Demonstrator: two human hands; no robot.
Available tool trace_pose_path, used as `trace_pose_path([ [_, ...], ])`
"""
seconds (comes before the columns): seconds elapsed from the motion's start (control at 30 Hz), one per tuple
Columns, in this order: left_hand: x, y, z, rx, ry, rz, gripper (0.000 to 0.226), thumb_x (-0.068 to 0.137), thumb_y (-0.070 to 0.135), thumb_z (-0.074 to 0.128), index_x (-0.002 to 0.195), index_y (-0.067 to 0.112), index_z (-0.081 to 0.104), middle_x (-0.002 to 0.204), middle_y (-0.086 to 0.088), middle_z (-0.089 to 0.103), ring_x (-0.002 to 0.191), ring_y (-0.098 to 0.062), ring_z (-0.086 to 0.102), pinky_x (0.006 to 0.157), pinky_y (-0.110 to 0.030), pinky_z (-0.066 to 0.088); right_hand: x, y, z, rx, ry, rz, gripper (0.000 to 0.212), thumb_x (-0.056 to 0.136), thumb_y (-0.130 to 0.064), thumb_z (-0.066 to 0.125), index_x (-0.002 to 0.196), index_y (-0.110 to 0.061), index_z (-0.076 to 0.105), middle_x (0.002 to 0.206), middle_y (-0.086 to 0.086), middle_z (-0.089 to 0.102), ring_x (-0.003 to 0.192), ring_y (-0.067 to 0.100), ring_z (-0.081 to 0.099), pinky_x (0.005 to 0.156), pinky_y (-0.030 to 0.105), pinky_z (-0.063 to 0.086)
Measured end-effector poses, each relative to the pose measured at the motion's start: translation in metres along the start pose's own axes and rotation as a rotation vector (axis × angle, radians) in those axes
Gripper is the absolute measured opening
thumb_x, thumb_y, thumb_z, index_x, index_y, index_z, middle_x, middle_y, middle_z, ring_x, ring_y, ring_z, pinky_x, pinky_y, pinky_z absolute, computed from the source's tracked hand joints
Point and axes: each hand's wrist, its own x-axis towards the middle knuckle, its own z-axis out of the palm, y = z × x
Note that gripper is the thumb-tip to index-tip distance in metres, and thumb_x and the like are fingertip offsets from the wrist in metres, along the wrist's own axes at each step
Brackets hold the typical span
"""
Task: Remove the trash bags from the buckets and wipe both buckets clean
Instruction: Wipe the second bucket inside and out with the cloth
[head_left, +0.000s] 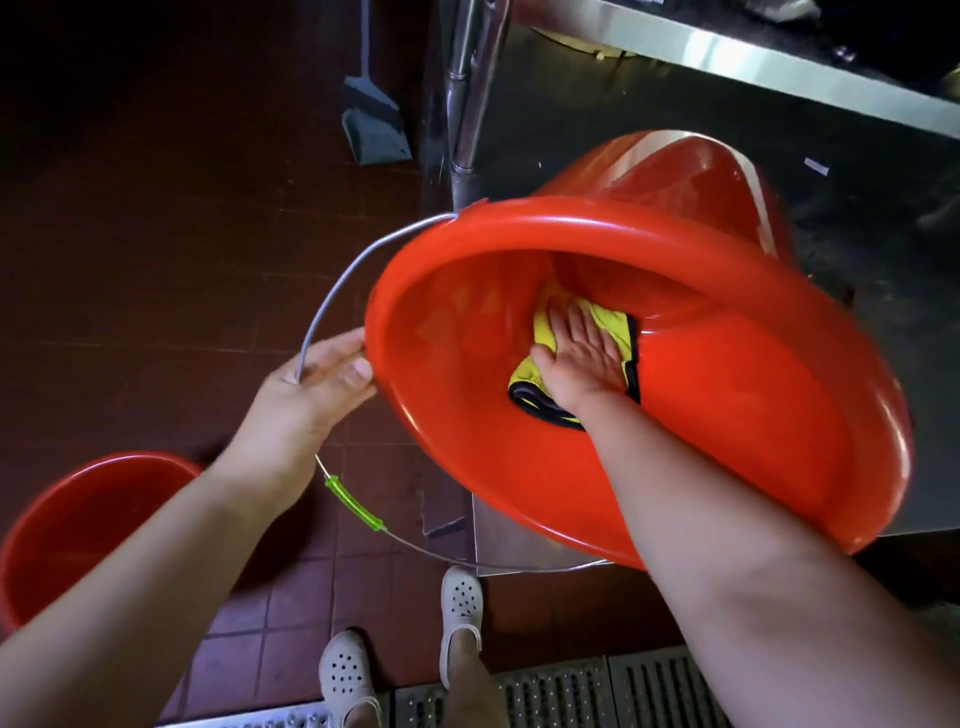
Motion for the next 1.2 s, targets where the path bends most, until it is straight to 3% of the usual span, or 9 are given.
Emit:
trace_pose_path([
  [0.17, -0.007, -0.015, 0.019, 0.010, 0.089, -0.006, 0.013, 0.080, 0.030, 0.068, 0.088, 0.021, 0.072, 0.087, 0.001, 0.072, 0.089, -0.013, 0.068, 0.083, -0.029, 0.053, -0.029, -0.041, -0.006, 0.191, 0.025, 0.103, 0.065, 0.095, -0.042, 0.032, 0.151, -0.021, 0.008, 0.160, 0.002, 0.005, 0.146, 0.014, 0.001, 0.117, 0.035, 0.002],
  [0.3, -0.005, -0.009, 0.029, 0.112, 0.101, 0.110, 0.006, 0.080, 0.027, 0.063, 0.080, 0.027, 0.069, 0.074, 0.012, 0.066, 0.073, -0.002, 0.059, 0.073, -0.016, 0.047, -0.094, -0.086, -0.004, 0.426, 0.181, -0.091, 0.078, 0.079, -0.049, 0.018, 0.150, -0.017, 0.011, 0.158, 0.007, 0.012, 0.146, 0.019, 0.011, 0.117, 0.034, 0.007],
  [0.37, -0.005, -0.005, 0.031, 0.146, 0.108, 0.149, 0.003, 0.080, 0.025, 0.066, 0.082, 0.024, 0.068, 0.074, 0.013, 0.066, 0.073, -0.002, 0.057, 0.072, -0.014, 0.046, -0.121, -0.095, -0.001, 0.518, 0.216, -0.207, 0.077, 0.078, -0.046, 0.026, 0.149, -0.020, 0.009, 0.158, 0.009, 0.014, 0.146, 0.023, 0.012, 0.118, 0.036, 0.009],
  [0.57, 0.005, 0.021, 0.028, 0.153, 0.119, 0.144, 0.022, 0.075, 0.020, 0.067, 0.094, 0.011, 0.067, 0.085, -0.004, 0.067, 0.080, -0.013, 0.061, 0.084, -0.028, 0.049, -0.093, -0.058, 0.002, 0.286, 0.118, -0.380, 0.073, 0.083, -0.044, 0.032, 0.148, -0.020, 0.008, 0.158, 0.011, 0.011, 0.146, 0.023, 0.008, 0.117, 0.033, 0.004],
  [0.7, 0.020, 0.043, 0.024, 0.214, 0.030, 0.134, 0.031, 0.069, 0.025, 0.070, 0.096, 0.009, 0.068, 0.089, -0.008, 0.068, 0.086, -0.020, 0.063, 0.092, -0.040, 0.051, -0.038, -0.022, 0.003, 0.118, 0.027, -0.207, 0.068, 0.094, -0.040, 0.040, 0.151, -0.024, 0.007, 0.160, 0.001, 0.001, 0.146, 0.013, 0.001, 0.115, 0.028, 0.000],
  [0.8, 0.035, 0.051, 0.019, 0.246, -0.030, 0.143, 0.028, 0.068, 0.027, 0.073, 0.092, 0.014, 0.071, 0.087, -0.004, 0.072, 0.085, -0.017, 0.067, 0.088, -0.035, 0.054, -0.003, 0.003, -0.006, 0.044, -0.073, 0.001, 0.067, 0.094, -0.046, 0.032, 0.151, -0.029, 0.001, 0.160, -0.005, -0.004, 0.146, 0.010, -0.004, 0.117, 0.033, 0.002],
  [0.93, 0.042, 0.034, 0.005, 0.163, -0.015, 0.133, 0.013, 0.072, 0.027, 0.076, 0.084, 0.028, 0.075, 0.083, 0.006, 0.074, 0.084, -0.011, 0.069, 0.083, -0.027, 0.056, 0.010, 0.005, -0.003, 0.022, -0.064, 0.054, 0.066, 0.091, -0.049, 0.027, 0.150, -0.034, 0.000, 0.160, -0.006, -0.004, 0.146, 0.012, -0.004, 0.118, 0.036, 0.001],
  [1.1, 0.003, -0.041, -0.002, -0.048, 0.050, -0.114, 0.049, 0.055, 0.042, 0.086, 0.097, 0.021, 0.074, 0.101, -0.003, 0.073, 0.101, -0.022, 0.067, 0.091, -0.032, 0.053, 0.005, -0.002, -0.004, 0.064, -0.042, 0.101, 0.064, 0.093, -0.045, 0.027, 0.150, -0.032, 0.002, 0.160, -0.004, -0.002, 0.146, 0.011, -0.003, 0.117, 0.036, 0.001],
  [1.2, -0.010, -0.067, 0.012, -0.152, 0.066, -0.165, 0.053, 0.065, 0.041, 0.080, 0.107, 0.011, 0.067, 0.111, -0.010, 0.070, 0.108, -0.028, 0.064, 0.089, -0.034, 0.054, -0.013, -0.027, -0.007, 0.151, -0.012, 0.117, 0.063, 0.095, -0.041, 0.031, 0.151, -0.024, 0.007, 0.160, -0.001, 0.002, 0.146, 0.012, -0.002, 0.117, 0.036, 0.001],
])
